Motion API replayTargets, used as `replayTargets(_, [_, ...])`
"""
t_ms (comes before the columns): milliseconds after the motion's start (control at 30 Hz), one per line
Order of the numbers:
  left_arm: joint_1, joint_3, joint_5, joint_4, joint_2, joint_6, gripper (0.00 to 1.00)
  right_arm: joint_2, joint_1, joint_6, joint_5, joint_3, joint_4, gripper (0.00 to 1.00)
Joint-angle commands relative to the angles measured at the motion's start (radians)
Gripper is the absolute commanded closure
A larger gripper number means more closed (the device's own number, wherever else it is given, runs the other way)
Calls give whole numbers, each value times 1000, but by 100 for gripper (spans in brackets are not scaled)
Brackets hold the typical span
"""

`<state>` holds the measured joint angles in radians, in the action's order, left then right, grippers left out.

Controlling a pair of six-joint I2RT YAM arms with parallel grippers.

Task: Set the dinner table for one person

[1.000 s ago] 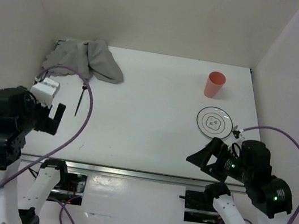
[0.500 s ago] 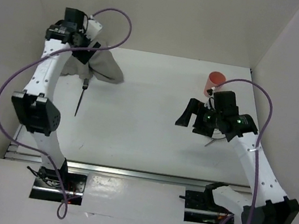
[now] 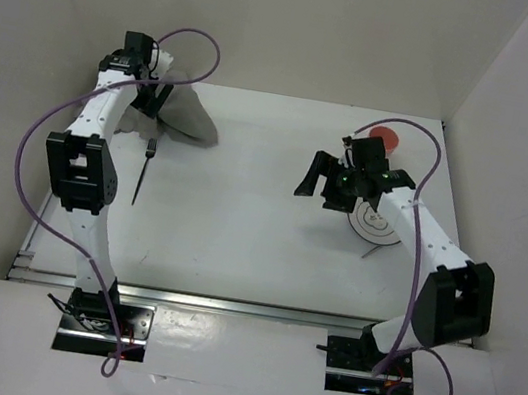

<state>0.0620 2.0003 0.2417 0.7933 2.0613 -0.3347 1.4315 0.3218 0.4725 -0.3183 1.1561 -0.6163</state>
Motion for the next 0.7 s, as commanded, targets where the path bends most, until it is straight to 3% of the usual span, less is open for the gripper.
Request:
replayTargets(0, [-13,32,4,-68,114,26,1,70,10,-14,-2,82,104,0])
replayTargets(300, [29,135,-116,-94,261,48,4,208,10,-2,16,133,102,0])
replayTargets(400, [38,144,-76,-144,283,48,22,219,10,9,16,132,112,0])
replayTargets(433, [38,144,-76,-154,283,59,34,219,10,9,7,132,112,0])
replayTargets(500, [47,144,-67,-172,283,59,41,219,10,9,7,132,102,0])
replayTargets(567, [47,131,-67,-216,274,59,58,219,10,9,7,132,102,0])
replayTargets(600, [47,117,-56,-233,258,59,70,219,10,9,7,132,102,0])
replayTargets(633, [47,117,-45,-268,249,59,91,219,10,9,16,132,102,0])
replayTargets(667, [38,106,-35,-269,240,50,100,219,10,9,16,132,102,0])
